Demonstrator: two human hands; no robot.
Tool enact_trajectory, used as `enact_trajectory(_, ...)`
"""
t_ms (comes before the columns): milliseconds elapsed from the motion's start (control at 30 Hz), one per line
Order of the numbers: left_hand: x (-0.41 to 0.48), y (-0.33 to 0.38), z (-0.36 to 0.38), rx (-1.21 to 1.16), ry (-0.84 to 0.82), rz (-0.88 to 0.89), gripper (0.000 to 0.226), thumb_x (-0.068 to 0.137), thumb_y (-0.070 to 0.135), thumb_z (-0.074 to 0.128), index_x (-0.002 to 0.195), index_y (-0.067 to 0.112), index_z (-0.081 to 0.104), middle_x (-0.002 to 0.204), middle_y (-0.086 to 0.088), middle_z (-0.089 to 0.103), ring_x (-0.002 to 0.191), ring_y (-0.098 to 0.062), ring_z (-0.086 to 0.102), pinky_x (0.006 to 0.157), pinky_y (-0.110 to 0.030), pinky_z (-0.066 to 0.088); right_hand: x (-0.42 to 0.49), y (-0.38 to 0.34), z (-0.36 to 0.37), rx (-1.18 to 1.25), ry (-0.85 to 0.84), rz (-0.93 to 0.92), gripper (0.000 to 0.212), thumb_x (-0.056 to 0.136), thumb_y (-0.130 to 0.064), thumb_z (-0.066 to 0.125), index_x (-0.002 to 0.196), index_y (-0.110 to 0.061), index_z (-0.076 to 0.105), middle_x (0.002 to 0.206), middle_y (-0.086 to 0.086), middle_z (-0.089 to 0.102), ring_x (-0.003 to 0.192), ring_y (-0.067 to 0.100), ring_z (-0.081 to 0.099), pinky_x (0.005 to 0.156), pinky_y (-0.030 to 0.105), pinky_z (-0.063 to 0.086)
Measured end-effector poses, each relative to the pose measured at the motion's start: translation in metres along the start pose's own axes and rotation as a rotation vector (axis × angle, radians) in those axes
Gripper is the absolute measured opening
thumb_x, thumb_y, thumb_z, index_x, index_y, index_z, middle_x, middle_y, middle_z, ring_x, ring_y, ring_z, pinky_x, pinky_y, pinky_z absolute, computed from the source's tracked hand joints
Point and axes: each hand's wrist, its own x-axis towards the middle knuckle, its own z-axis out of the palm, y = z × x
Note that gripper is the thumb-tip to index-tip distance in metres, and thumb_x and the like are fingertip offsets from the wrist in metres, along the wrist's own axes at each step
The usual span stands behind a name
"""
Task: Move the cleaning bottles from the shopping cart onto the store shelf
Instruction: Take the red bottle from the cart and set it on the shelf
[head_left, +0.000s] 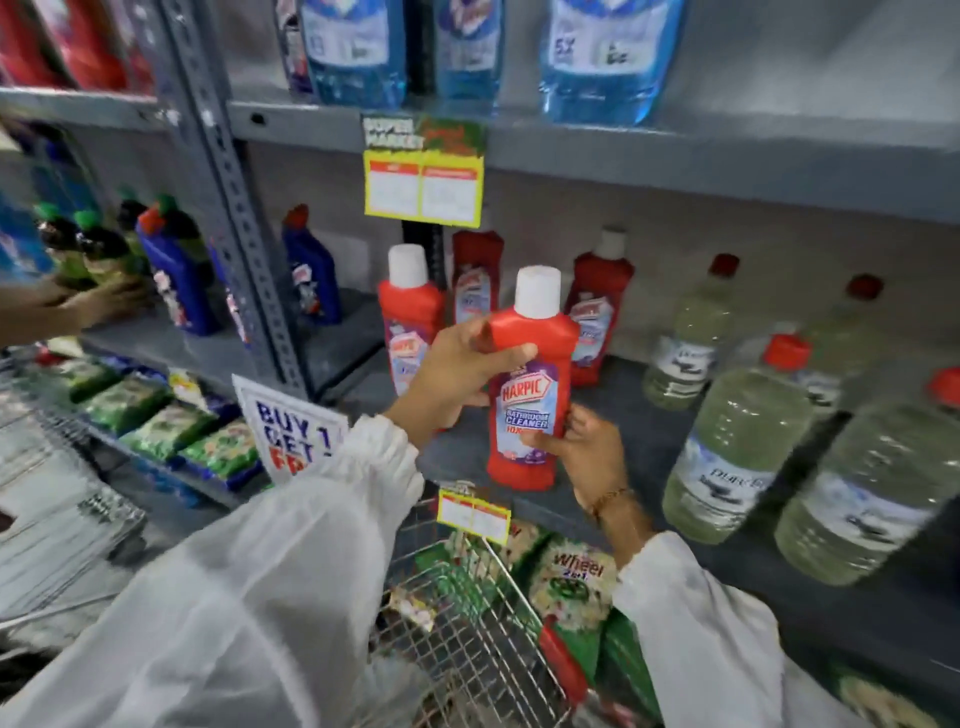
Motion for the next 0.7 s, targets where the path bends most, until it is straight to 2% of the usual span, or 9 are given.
enact_trajectory(133,0.030,-0.010,0.025,0.002,-0.108,-0.018,0.036,0.077,0.015,0.075,0.110,0.020,0.062,0.099,-0.003,0.072,0.087,-0.015,0.071,0.077,-0.043,0.060,0.014,0.013,-0.017,-0.009,0.111,0.021,0.039,0.066,0.006,0.075,0.096,-0.015,0.063,0.113,0.023,0.067,0.084,0.024,0.065,0.089,0.046,0.054)
enact_trajectory(233,0.037,-0.021,0.027,-0.039,-0.132,-0.030,0.046,0.078,0.017,0.075,0.119,0.014,0.056,0.109,-0.008,0.071,0.094,-0.020,0.071,0.076,-0.039,0.060,0.015,0.019,-0.020,-0.093,0.158,0.018,0.036,0.072,-0.002,0.073,0.100,-0.021,0.060,0.107,0.009,0.067,0.094,0.024,0.064,0.090,0.044,0.052)
enact_trajectory(300,0.033,-0.030,0.024,-0.005,-0.095,0.022,0.044,0.080,0.019,0.073,0.121,0.013,0.056,0.114,-0.010,0.070,0.101,-0.020,0.069,0.085,-0.037,0.058,0.015,0.022,-0.017,-0.151,0.188,0.012,0.040,0.075,-0.007,0.072,0.111,-0.016,0.058,0.107,0.005,0.066,0.095,0.020,0.063,0.085,0.035,0.050)
enact_trajectory(400,0.020,-0.059,0.008,0.273,0.252,0.233,0.030,0.085,0.024,0.068,0.111,0.011,0.064,0.112,-0.006,0.068,0.099,-0.016,0.064,0.089,-0.031,0.053,0.012,0.028,-0.002,-0.159,0.290,-0.006,0.050,0.071,-0.005,0.074,0.115,-0.013,0.052,0.104,0.003,0.064,0.094,0.021,0.063,0.074,0.022,0.048)
enact_trajectory(467,0.013,-0.080,-0.009,0.394,0.569,0.355,0.026,0.083,0.022,0.069,0.104,0.008,0.063,0.104,-0.012,0.065,0.094,-0.027,0.062,0.086,-0.042,0.052,0.011,0.036,0.012,-0.136,0.361,-0.029,0.060,0.065,-0.001,0.078,0.114,-0.011,0.045,0.106,0.005,0.063,0.095,0.021,0.063,0.069,0.009,0.050)
enact_trajectory(500,0.014,-0.089,-0.019,0.430,0.680,0.346,0.035,0.079,0.023,0.071,0.107,0.005,0.060,0.107,-0.018,0.061,0.098,-0.034,0.059,0.088,-0.046,0.050,0.013,0.041,0.020,-0.114,0.398,-0.045,0.071,0.061,-0.002,0.081,0.119,-0.010,0.041,0.112,0.007,0.061,0.098,0.020,0.062,0.074,0.008,0.051)
enact_trajectory(567,0.023,-0.102,-0.042,0.470,0.731,0.199,0.068,0.070,0.024,0.078,0.125,-0.001,0.047,0.126,-0.028,0.050,0.119,-0.044,0.045,0.104,-0.053,0.038,0.018,0.049,0.035,-0.080,0.487,-0.044,0.097,0.053,-0.008,0.087,0.131,-0.012,0.030,0.124,0.009,0.056,0.109,0.021,0.058,0.092,0.024,0.050)
enact_trajectory(633,0.033,-0.117,-0.063,0.493,0.598,0.012,0.100,0.059,0.024,0.087,0.138,-0.003,0.032,0.141,-0.029,0.039,0.132,-0.043,0.033,0.112,-0.052,0.027,0.021,0.054,0.047,-0.095,0.576,-0.014,0.108,0.049,-0.010,0.089,0.137,-0.012,0.024,0.130,0.010,0.051,0.115,0.021,0.053,0.101,0.037,0.045)
enact_trajectory(700,0.040,-0.132,-0.080,0.443,0.422,-0.061,0.112,0.045,0.031,0.090,0.136,0.003,0.032,0.135,-0.023,0.050,0.126,-0.040,0.046,0.108,-0.053,0.036,0.021,0.058,0.053,-0.144,0.645,0.010,0.104,0.050,-0.011,0.089,0.134,-0.010,0.027,0.127,0.012,0.053,0.111,0.023,0.054,0.099,0.040,0.046)
